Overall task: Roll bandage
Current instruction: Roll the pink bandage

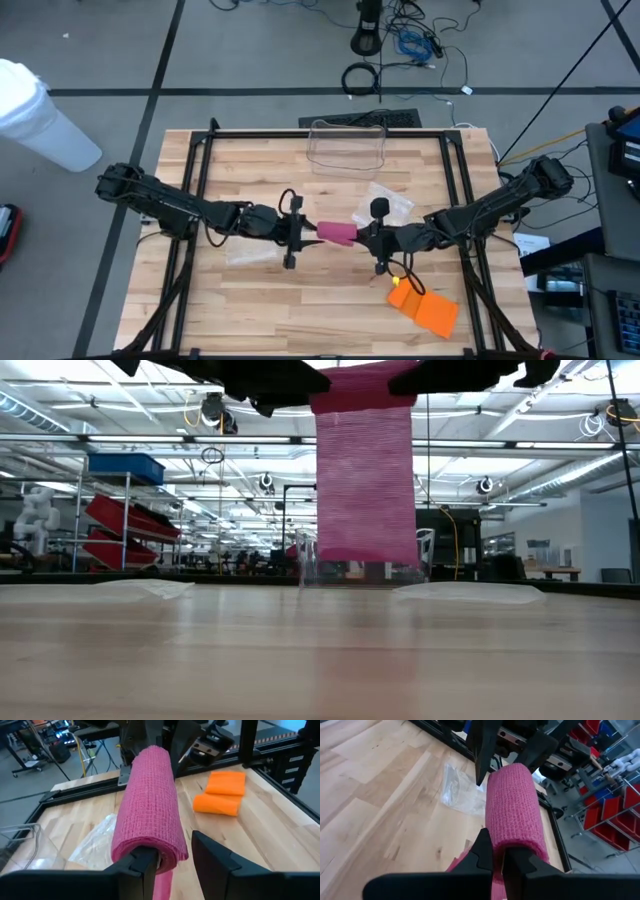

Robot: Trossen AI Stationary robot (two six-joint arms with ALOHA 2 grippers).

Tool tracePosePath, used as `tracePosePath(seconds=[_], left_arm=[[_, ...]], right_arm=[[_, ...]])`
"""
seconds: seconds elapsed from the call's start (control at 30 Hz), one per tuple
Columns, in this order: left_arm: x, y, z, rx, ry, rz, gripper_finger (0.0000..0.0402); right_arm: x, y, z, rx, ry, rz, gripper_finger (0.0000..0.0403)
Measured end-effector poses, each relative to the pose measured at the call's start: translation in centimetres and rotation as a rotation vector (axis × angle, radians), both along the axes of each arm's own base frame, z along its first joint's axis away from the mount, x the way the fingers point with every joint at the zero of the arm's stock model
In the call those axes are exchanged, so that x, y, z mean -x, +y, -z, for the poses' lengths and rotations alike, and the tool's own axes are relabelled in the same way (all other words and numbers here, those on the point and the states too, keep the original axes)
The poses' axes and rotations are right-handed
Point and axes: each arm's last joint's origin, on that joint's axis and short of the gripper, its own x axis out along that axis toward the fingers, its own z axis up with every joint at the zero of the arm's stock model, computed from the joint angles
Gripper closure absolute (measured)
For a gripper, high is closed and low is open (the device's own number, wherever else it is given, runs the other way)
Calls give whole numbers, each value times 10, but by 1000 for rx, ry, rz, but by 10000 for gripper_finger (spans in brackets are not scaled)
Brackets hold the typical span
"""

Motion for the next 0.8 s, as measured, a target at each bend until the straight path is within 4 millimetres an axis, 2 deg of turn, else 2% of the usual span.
tracePosePath(seconds=[0.17, 0.4, 0.67, 0.8], left_arm=[[0, 0, 0, -55, -5, 14, 319], [0, 0, 0, -76, -6, 22, 383], [1, 0, 2, -148, 10, 38, 377], [1, 0, 3, -191, 23, 44, 378]], right_arm=[[0, 0, 0, -9, 2, -6, 398], [0, 0, 1, -113, -9, 18, 388], [0, 0, 2, -290, -36, 89, 364], [-1, 0, 2, -368, -36, 67, 354]])
